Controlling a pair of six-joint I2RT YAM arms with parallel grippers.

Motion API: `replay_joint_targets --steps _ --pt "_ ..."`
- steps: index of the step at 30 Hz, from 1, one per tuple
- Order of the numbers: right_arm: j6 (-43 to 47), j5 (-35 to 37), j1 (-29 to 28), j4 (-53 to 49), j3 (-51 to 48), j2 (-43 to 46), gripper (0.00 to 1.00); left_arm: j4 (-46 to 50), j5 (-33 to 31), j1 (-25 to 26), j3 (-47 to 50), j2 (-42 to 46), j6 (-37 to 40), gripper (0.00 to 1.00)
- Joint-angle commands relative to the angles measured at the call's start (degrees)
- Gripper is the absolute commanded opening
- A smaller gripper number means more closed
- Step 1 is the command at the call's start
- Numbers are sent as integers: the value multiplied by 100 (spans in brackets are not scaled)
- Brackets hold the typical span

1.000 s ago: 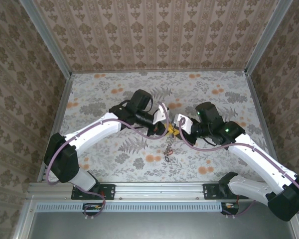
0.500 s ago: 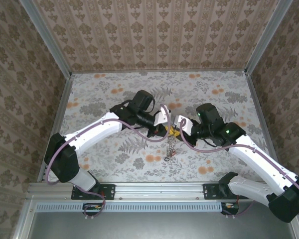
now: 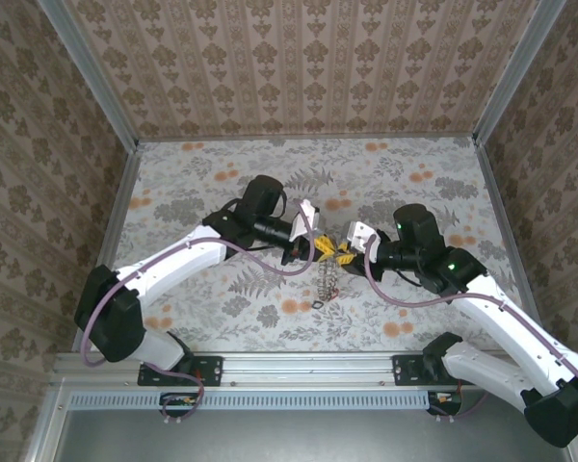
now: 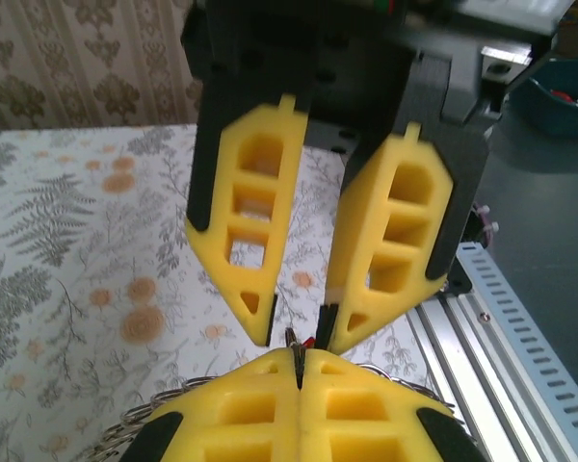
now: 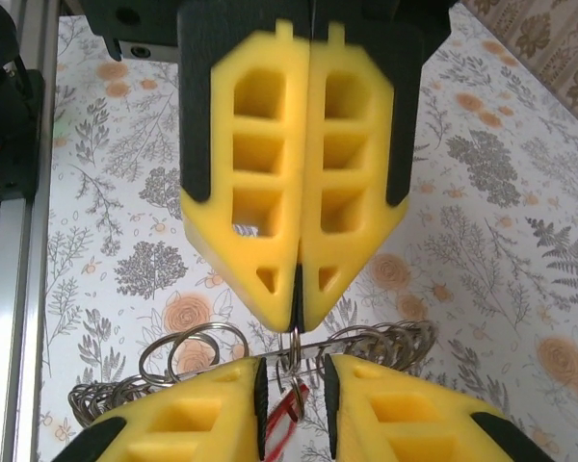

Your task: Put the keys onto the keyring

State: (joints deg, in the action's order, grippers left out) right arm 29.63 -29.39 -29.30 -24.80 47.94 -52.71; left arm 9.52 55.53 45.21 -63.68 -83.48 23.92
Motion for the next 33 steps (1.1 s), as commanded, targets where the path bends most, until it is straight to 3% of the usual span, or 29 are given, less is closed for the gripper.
replay_joint_targets --steps 1,4,8,14,17,21,30,33 --pt "-56 -182 29 46 -33 71 26 -590 351 -29 117 215 -221 0" --pt "-49 -192 24 5 -30 22 25 -740 353 -25 181 245 -283 0" --pt "-112 -274 29 114 -42 -42 15 -1042 375 -37 314 297 -428 0" --pt "-268 -405 38 398 -152 -137 19 -1396 380 -31 446 352 -579 0" --pt "-325 -467 47 416 -156 -212 10 -1486 364 -33 502 355 -634 0" --pt "-152 -297 55 154 4 -231 1 -1066 239 -32 470 360 -389 0" --pt "366 -70 56 -713 563 -287 0 -753 63 -154 637 384 -299 0" --pt "629 112 18 -1088 757 -396 0 -100 107 -180 312 179 -173 14"
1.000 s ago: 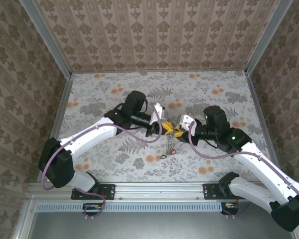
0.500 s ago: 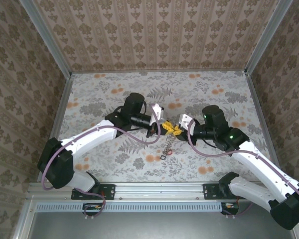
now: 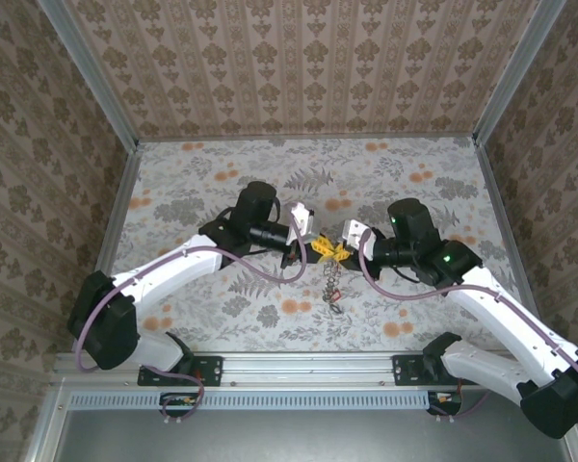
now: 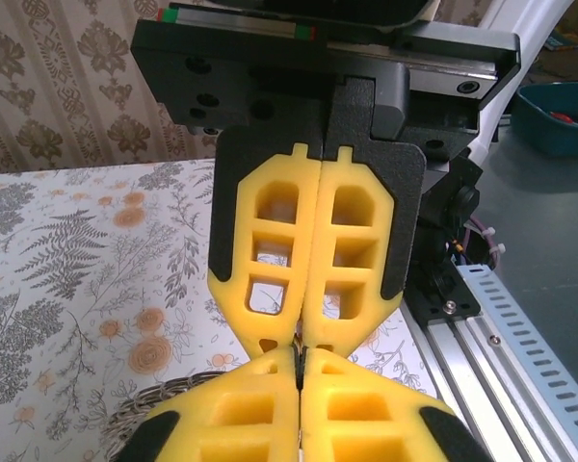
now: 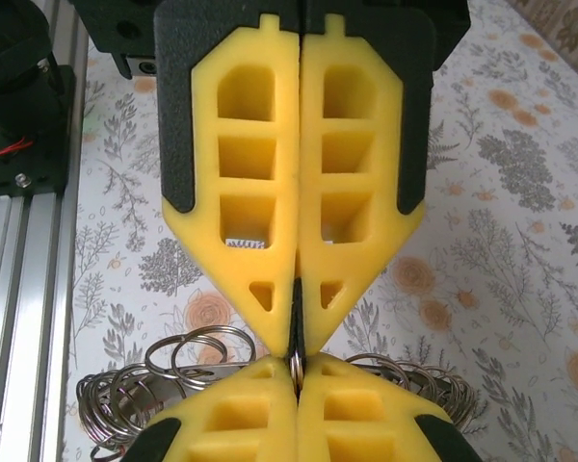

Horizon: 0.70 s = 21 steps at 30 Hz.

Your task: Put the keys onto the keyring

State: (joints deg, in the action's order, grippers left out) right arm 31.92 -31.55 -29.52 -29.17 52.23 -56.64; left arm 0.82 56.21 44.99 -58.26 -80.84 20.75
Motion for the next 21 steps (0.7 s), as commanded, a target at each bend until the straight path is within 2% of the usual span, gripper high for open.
replay_joint_targets --steps 1,6,15,21 --pt "450 373 22 -697 363 -21 0 966 37 -162 -352 -156 166 15" --pt "527 498 -96 -664 398 -83 0 1429 98 -153 -695 -447 192 17" --pt "483 614 -173 -584 398 -176 0 1432 454 -96 -846 -623 174 25" --pt "425 602 -195 -521 377 -197 0 1307 533 -94 -676 -492 205 26"
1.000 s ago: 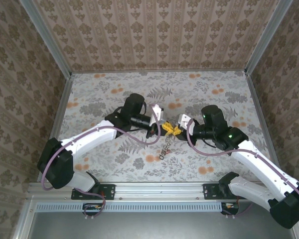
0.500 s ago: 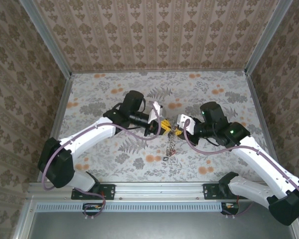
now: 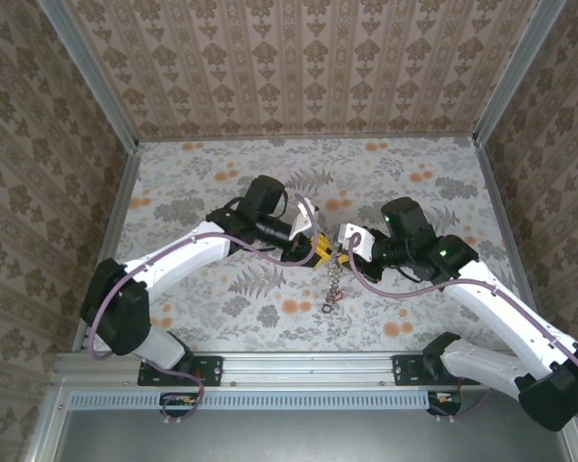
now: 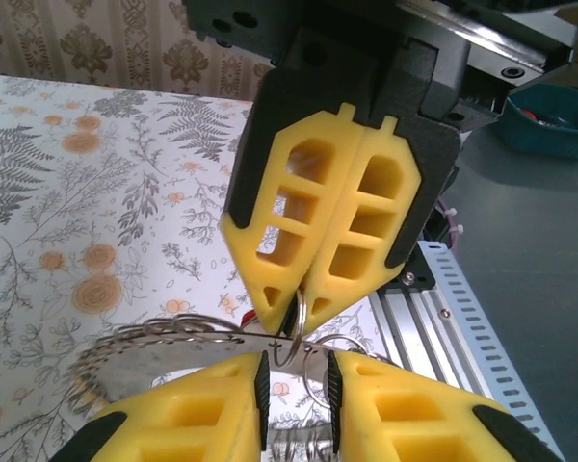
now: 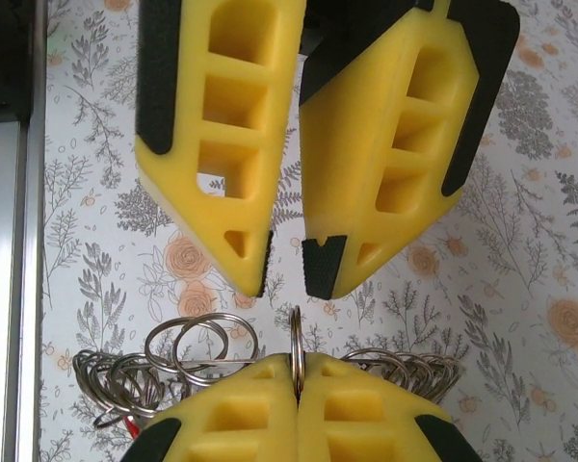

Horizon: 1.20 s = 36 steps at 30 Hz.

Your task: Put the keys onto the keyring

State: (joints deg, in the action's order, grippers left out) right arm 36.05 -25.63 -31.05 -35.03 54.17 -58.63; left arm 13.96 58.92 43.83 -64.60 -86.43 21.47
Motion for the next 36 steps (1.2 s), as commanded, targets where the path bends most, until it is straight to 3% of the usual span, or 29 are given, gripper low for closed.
replay_joint_targets --steps 1,8,12,14,17,20,24,30,36 --pt "-7 -19 -49 95 178 6 0 -30 242 35 -31 74 129 26" --pt "-201 -233 -59 392 145 -7 0 -364 85 157 -53 -19 -47 25" --pt "-259 -249 -60 392 131 22 0 -334 95 238 -123 -49 37 15" --pt "-282 -268 -60 549 128 52 0 -267 60 244 -149 -47 106 0" --pt "-275 -253 -59 512 66 107 1 -279 27 237 -89 84 230 0" --pt "-388 -152 -52 648 -123 313 20 -594 0 198 95 284 144 0" --pt "-569 -99 13 610 -325 614 28 -995 111 94 280 434 -11 0" --pt "-655 -62 65 542 -460 886 28 -1397 256 76 420 462 -138 0" --pt "-646 -188 73 585 -418 701 17 -1667 308 69 487 486 -263 0"
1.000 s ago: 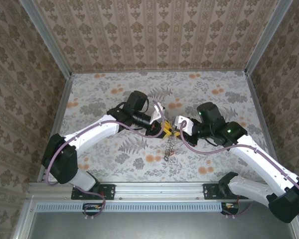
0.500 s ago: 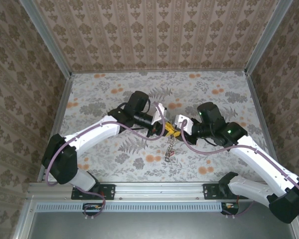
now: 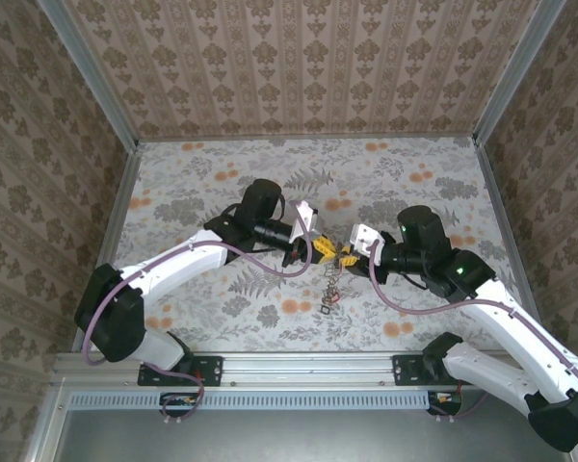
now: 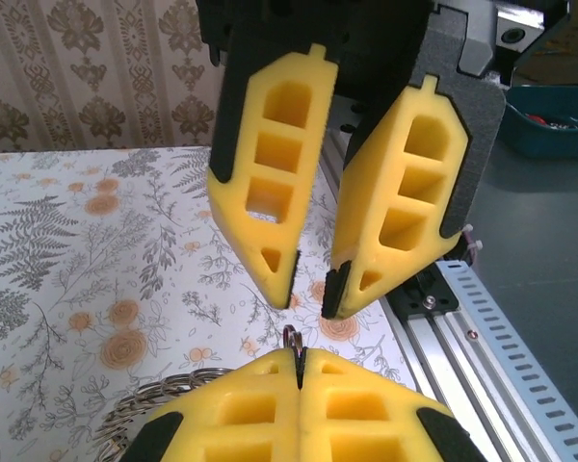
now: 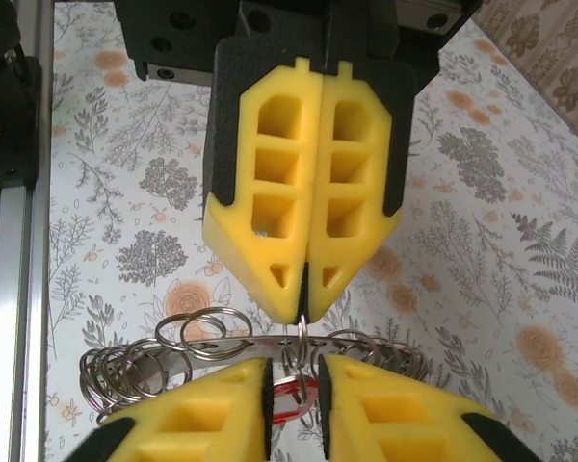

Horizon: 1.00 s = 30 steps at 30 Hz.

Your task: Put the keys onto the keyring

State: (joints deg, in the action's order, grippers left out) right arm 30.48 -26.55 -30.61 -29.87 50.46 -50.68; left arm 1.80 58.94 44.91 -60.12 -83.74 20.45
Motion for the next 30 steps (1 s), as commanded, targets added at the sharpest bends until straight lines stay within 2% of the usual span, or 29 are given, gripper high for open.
replay_joint_targets --steps 1,15,20,26,28,30 --pt "-90 -105 29 76 -39 -137 15 -506 307 -35 66 231 -192 0" --pt "-365 -257 29 717 -365 -333 20 -1677 245 -8 455 289 -739 0" --pt "-480 -385 54 931 -396 -356 19 -1984 241 46 527 255 -910 0" --pt "-464 -482 107 944 -352 -271 7 -2147 259 67 583 203 -1066 0" --pt "-455 -512 134 933 -344 -212 4 -1926 212 62 564 193 -980 0" --pt "-393 -519 145 814 -310 -181 0 -1286 25 39 436 215 -685 1"
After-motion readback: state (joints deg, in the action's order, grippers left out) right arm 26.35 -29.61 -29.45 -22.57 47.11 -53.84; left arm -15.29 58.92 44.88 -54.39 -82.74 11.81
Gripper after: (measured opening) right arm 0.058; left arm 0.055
